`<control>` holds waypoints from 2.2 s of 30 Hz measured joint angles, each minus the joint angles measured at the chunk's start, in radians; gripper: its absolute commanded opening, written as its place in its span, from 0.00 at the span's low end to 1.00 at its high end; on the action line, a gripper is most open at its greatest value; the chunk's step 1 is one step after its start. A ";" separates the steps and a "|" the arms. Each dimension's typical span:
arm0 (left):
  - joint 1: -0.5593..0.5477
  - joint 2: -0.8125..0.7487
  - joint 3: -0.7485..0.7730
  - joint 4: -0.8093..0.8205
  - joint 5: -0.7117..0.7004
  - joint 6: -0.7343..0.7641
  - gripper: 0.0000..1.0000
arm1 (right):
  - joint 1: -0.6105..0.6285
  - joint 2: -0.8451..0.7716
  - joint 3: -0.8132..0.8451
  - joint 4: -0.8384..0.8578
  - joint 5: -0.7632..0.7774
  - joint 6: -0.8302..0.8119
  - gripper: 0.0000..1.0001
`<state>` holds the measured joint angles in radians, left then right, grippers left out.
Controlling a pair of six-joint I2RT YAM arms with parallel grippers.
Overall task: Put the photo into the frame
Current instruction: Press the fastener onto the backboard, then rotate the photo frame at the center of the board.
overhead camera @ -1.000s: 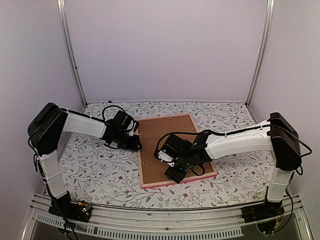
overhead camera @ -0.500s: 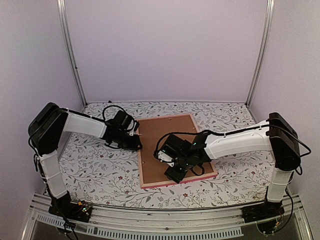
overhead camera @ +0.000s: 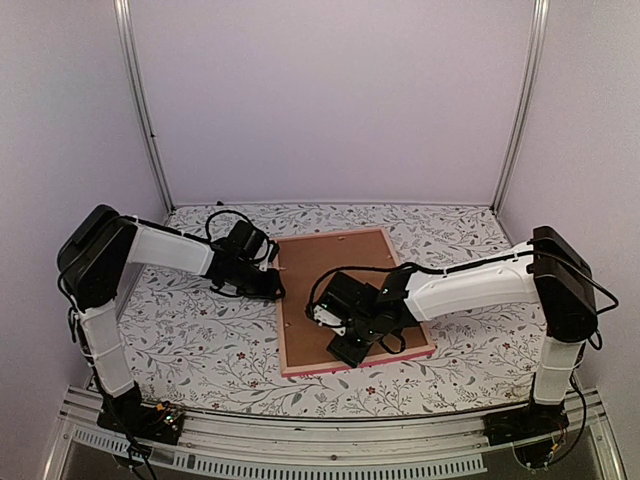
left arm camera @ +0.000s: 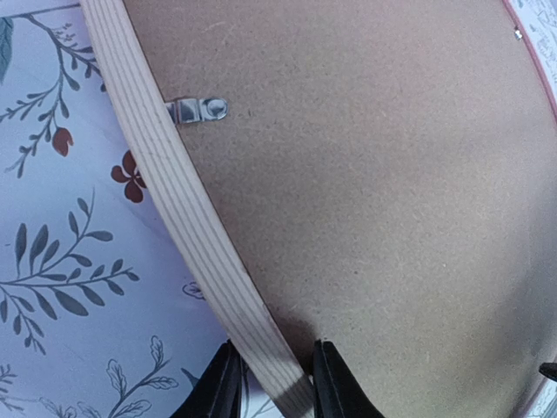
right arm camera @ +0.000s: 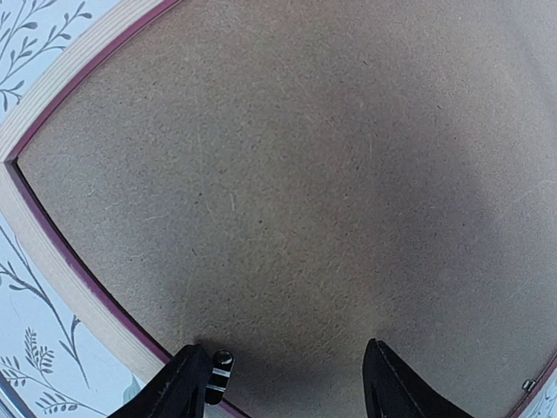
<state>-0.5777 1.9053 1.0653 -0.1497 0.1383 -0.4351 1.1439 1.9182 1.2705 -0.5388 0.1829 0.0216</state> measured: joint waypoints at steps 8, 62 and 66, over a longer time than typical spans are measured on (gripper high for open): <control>0.000 0.002 0.000 0.003 0.001 0.000 0.27 | 0.002 0.000 0.000 0.000 0.017 -0.014 0.60; 0.004 0.026 0.041 -0.005 -0.035 0.024 0.24 | -0.308 -0.240 -0.141 0.043 -0.113 0.011 0.71; 0.005 0.025 0.041 -0.005 -0.034 0.024 0.26 | -0.439 -0.238 -0.154 0.032 -0.104 0.099 0.73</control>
<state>-0.5732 1.9301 1.1061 -0.1551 0.1040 -0.4107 0.7044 1.6802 1.1168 -0.5068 0.0788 0.1207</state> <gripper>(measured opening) 0.252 0.718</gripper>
